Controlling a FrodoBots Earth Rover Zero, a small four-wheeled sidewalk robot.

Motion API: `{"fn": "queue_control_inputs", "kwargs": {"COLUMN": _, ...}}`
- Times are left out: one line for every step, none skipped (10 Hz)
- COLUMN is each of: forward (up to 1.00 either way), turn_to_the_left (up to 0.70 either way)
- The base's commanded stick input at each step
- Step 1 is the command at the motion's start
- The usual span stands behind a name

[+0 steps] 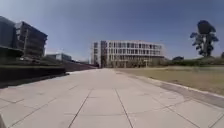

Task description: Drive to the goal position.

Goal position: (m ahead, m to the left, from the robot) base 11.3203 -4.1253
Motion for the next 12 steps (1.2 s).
{"fn": "queue_control_inputs", "kwargs": {"forward": 0.7, "turn_to_the_left": 0.01}}
{"fn": "queue_control_inputs", "kwargs": {"forward": 0.7, "turn_to_the_left": 0.01}}
{"fn": "queue_control_inputs", "kwargs": {"forward": 0.7, "turn_to_the_left": 0.01}}
{"fn": "queue_control_inputs", "kwargs": {"forward": 0.7, "turn_to_the_left": 0.01}}
{"fn": "queue_control_inputs", "kwargs": {"forward": 0.7, "turn_to_the_left": 0.01}}
{"fn": "queue_control_inputs", "kwargs": {"forward": 0.7, "turn_to_the_left": 0.01}}
{"fn": "queue_control_inputs", "kwargs": {"forward": 0.7, "turn_to_the_left": 0.01}}
{"fn": "queue_control_inputs", "kwargs": {"forward": 0.7, "turn_to_the_left": 0.01}}
{"fn": "queue_control_inputs", "kwargs": {"forward": 0.7, "turn_to_the_left": 0.01}}
{"fn": "queue_control_inputs", "kwargs": {"forward": 0.7, "turn_to_the_left": 0.01}}
{"fn": "queue_control_inputs", "kwargs": {"forward": 0.7, "turn_to_the_left": 0.01}}
{"fn": "queue_control_inputs", "kwargs": {"forward": 0.7, "turn_to_the_left": 0.01}}
